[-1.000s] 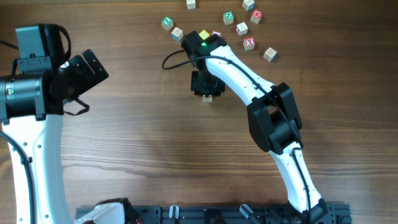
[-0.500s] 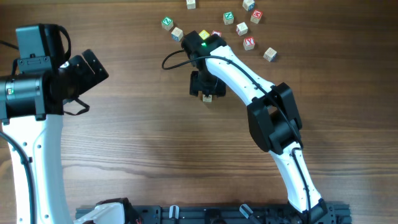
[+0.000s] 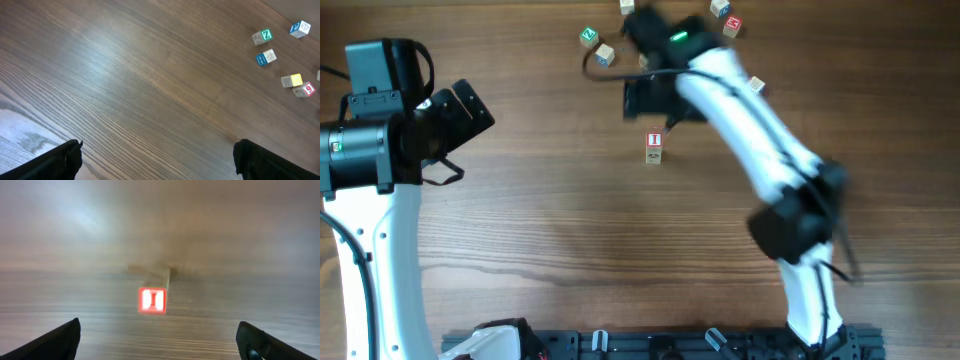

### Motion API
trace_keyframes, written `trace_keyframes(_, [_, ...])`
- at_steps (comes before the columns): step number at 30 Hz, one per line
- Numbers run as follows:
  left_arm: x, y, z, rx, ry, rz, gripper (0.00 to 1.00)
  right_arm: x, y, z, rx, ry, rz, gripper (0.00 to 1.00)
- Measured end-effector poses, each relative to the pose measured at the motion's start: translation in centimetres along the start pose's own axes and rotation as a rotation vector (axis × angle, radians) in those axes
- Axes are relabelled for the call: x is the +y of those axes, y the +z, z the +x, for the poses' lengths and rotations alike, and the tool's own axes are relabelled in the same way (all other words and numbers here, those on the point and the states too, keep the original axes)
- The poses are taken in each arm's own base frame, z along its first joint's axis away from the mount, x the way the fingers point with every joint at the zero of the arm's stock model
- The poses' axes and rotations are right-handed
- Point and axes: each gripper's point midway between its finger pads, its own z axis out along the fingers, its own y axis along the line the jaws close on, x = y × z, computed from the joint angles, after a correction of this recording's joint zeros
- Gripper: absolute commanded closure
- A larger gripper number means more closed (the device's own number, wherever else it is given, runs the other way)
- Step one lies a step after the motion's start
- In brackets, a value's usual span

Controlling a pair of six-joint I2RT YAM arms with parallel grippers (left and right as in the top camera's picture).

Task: Form a tower
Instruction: 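Open the right gripper and lift it away from the stack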

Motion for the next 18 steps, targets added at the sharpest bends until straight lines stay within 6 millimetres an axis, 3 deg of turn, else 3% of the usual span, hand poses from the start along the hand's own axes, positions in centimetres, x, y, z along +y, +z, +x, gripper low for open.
trace_keyframes(1, [0.0, 0.0, 0.0, 0.0, 0.0, 0.0, 0.0, -1.4, -7.4, -1.3, -0.163, 0.029, -0.057, 0.0])
trace_keyframes(2, [0.0, 0.0, 0.0, 0.001, 0.0, 0.0, 0.0, -3.2, -13.7, -1.4, -0.295, 0.06, -0.094, 0.0])
trace_keyframes(3, [0.0, 0.0, 0.0, -0.001, 0.0, 0.0, 0.0, -4.8, -17.6, -0.7, -0.375, 0.082, -0.107, 0.0])
trace_keyframes(4, [0.0, 0.0, 0.0, 0.0, 0.0, 0.0, 0.0, -7.3, -23.8, 1.1, -0.512, 0.116, -0.138, 0.0])
trace_keyframes(6, [0.0, 0.0, 0.0, 0.0, 0.0, 0.0, 0.0, -9.2, -29.6, 3.9, -0.647, 0.132, -0.194, 0.0])
trace_keyframes(9, [0.0, 0.0, 0.0, 0.0, 0.0, 0.0, 0.0, -10.8, -33.3, 6.6, -0.736, 0.142, -0.237, 0.0])
trace_keyframes(14, [0.0, 0.0, 0.0, 0.0, 0.0, 0.0, 0.0, -13.5, -36.2, 10.6, -0.819, 0.102, -0.213, 0.0])
trace_keyframes(15, [0.0, 0.0, 0.0, 0.0, 0.0, 0.0, 0.0, -15.2, -36.9, 12.4, -0.852, 0.066, -0.161, 0.0])
trace_keyframes(18, [0.0, 0.0, 0.0, -0.001, 0.0, 0.0, 0.0, -18.6, -39.3, 14.2, -1.059, 0.145, -0.126, 0.0])
